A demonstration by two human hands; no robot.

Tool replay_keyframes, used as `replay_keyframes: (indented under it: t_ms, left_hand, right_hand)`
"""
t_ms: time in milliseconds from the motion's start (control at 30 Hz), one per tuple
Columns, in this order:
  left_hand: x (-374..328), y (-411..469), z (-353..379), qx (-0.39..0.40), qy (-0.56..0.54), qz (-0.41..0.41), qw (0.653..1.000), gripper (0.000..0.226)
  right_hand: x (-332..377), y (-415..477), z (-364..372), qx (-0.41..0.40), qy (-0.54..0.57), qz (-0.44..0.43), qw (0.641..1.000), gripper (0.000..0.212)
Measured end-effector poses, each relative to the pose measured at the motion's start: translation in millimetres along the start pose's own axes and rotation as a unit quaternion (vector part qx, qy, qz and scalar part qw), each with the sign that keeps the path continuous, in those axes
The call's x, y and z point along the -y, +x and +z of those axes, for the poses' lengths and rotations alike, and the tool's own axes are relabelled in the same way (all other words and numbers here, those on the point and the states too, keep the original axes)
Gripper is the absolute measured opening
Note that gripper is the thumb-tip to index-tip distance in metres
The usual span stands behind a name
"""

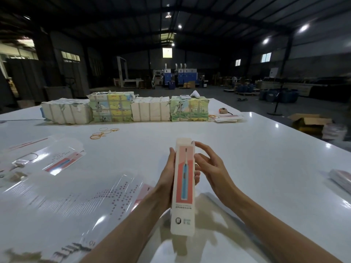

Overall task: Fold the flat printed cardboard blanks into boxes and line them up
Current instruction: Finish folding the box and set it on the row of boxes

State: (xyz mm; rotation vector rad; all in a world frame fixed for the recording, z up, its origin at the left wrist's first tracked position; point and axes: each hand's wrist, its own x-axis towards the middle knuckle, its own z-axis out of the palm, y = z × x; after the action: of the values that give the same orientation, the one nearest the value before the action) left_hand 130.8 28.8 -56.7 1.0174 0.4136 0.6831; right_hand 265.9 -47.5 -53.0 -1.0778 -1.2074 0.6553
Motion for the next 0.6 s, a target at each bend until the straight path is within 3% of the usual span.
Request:
replay_keyframes:
  t_ms: [133,267,333,400,500,600]
  left_hand:
    - [3,1,3,-0.012,0.044,0.006,0.999,0.071]
    - [1,-2,6,0.024,0.047,0.007,0.999,0.073]
    - [2,-3,9,0.006,0.050,0.016,0.999,0.075]
    - [6,-2,11,-0.036,0.096,0.052,0.993,0.066]
    - [9,-1,8,-0.100,0.225,0.151,0.957,0.036]
    - [10,-4,11,-0.045,0.245,0.160,0.955,0.042]
  right_hand:
    - [0,-4,0,-0.004,-0.019,-0.014,1.000,0.050]
    - [0,-5,2,-0.006,-0.027,-0.013,1.000,0.033]
    - [-1,-3,2,-0.011,-0.025,0.000,1.000,0.026]
    - [-1,-3,0,-0.022,-0.031,0.006,0.999,0.024]
    - [1,0,-7,-0.039,-0.061,0.002,0.997,0.032]
    - [0,3,-13,-0.040,-0.080,0.005,0.996,0.029]
